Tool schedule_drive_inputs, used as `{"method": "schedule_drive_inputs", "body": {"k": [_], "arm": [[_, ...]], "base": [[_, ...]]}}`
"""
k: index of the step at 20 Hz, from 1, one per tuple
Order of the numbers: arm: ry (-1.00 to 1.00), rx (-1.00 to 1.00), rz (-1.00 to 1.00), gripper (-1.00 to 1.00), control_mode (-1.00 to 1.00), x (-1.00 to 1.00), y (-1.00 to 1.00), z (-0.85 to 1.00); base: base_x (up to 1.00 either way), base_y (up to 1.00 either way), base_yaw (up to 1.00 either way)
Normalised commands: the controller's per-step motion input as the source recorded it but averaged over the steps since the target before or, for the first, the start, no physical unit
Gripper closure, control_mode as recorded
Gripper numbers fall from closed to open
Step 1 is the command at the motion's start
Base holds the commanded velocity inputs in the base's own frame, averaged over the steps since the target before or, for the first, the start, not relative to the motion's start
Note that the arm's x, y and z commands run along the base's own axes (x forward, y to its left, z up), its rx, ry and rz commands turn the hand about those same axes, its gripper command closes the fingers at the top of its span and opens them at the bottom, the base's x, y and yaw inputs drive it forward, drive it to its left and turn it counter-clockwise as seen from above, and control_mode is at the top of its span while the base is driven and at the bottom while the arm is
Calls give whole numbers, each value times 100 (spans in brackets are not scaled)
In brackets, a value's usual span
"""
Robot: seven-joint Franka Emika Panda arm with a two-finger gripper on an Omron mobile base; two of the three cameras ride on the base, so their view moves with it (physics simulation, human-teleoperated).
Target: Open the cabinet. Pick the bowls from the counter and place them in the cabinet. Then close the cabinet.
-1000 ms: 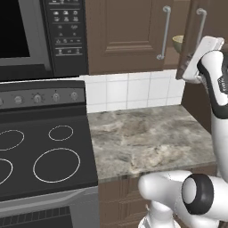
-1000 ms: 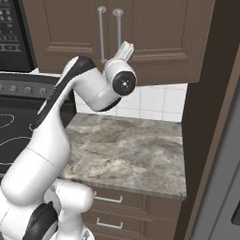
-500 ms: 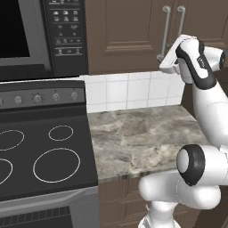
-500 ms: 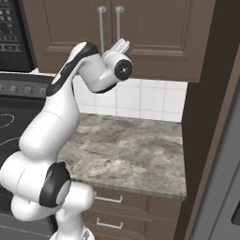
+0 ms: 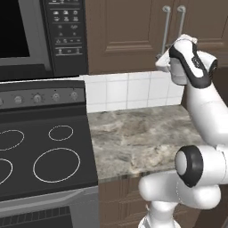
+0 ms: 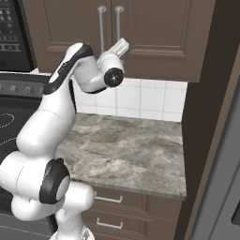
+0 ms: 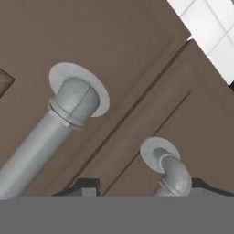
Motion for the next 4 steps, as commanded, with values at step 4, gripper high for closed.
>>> {"method": "schedule_drive_inputs", "body": {"k": [4], "arm": [[0, 8, 0, -100, -100, 100, -1, 0]], "base": [[0, 0, 0]]}}
